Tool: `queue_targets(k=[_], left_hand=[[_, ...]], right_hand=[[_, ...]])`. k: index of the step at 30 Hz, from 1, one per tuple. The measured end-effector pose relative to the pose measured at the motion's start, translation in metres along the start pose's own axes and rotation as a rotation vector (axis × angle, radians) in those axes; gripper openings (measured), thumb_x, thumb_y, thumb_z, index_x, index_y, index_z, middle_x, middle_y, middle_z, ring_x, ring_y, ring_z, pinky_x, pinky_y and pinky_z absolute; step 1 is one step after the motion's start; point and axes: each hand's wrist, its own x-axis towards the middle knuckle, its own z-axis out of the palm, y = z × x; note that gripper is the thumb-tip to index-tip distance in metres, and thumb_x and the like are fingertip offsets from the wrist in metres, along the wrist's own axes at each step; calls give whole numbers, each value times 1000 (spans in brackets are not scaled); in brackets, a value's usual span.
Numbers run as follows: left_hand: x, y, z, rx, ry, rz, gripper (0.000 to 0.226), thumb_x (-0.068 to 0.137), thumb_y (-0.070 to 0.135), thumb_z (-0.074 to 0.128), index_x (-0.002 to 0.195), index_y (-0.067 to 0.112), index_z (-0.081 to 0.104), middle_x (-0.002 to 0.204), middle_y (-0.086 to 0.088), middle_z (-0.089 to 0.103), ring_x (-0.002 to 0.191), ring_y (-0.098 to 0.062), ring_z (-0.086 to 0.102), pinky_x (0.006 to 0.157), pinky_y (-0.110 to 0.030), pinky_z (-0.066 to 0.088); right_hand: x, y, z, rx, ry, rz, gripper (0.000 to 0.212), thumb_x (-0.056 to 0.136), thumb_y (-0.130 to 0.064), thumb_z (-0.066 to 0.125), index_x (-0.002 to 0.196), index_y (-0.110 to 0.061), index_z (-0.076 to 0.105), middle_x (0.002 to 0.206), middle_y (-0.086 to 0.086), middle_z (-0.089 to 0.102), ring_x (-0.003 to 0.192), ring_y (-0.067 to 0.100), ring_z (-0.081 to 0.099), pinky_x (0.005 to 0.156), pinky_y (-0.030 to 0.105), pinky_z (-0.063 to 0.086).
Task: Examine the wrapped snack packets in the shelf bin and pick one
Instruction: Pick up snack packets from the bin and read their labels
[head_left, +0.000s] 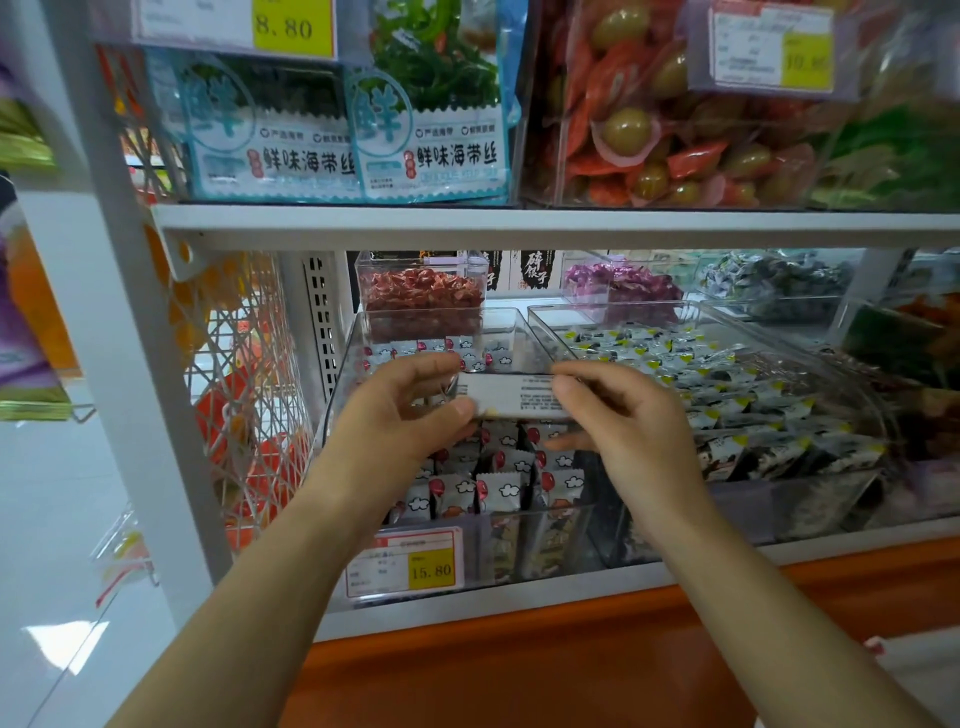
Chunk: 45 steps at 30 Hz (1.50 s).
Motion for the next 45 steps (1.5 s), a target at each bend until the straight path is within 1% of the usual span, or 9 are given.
queue_targets(k=[6,9,13,17,28,31,35,40,45], left_hand=[[-2,3,4,197,-5,57,44,81,12,69,116,36,59,108,12,62,96,-3,62,73,-6,49],[-4,7,7,234,-28,65,45,81,11,69,117,36,59,106,9,61,88,-1,61,73,-7,49],[-5,8,7,262,-68,53,39,81,13,69,113,35,62,108,4,64,94,-8,63,81,-18,54],[-4,7,9,173,-24,-18,13,83,23,66,95,24,69,91,1,70,84,-14,67,78,-26,57],[-1,4,10,208,203,-19,22,83,24,67,66,10,69,76,-8,67,58,-16,58,57,-33,54],[-2,5,10,159,153,-39,20,85,26,64,74,12,73,84,-6,70,69,-15,67,64,-30,59],[-4,3,10,251,40,24,31,83,29,66,113,27,66,97,6,71,89,-10,67,80,-22,55],[0,3,14,53,142,63,30,91,11,56,121,9,61,95,0,72,86,-11,69,73,-17,55],[9,3,21,97,179,87,44,94,24,52,137,14,45,111,3,65,91,-9,66,65,-14,54]], right_hand=[[5,3,1,109,47,75,21,82,-7,65,74,-25,73,76,-8,71,76,16,70,63,31,59],[6,4,1,105,85,85,17,79,-15,67,68,-27,73,79,-5,72,86,22,67,78,46,56],[5,3,2,67,129,48,15,79,-18,67,65,-22,71,75,7,67,82,31,64,77,54,54],[2,3,4,-47,75,-40,16,81,-20,67,68,-28,69,67,-9,66,66,4,61,64,20,52],[0,4,10,-72,-11,-118,17,82,-17,68,74,-31,69,71,-24,66,70,-7,60,61,5,43],[1,5,10,-58,24,-101,16,83,-20,67,75,-35,69,73,-21,68,72,-3,62,65,13,49],[2,5,9,-39,97,-62,12,85,-26,64,79,-35,70,78,-2,70,80,21,66,76,48,56],[3,6,8,91,-192,-50,42,87,-7,61,122,-28,54,110,-2,66,90,10,69,75,20,55],[17,1,4,-46,34,-130,23,86,-9,62,101,-26,62,94,-1,69,77,12,69,63,24,58]])
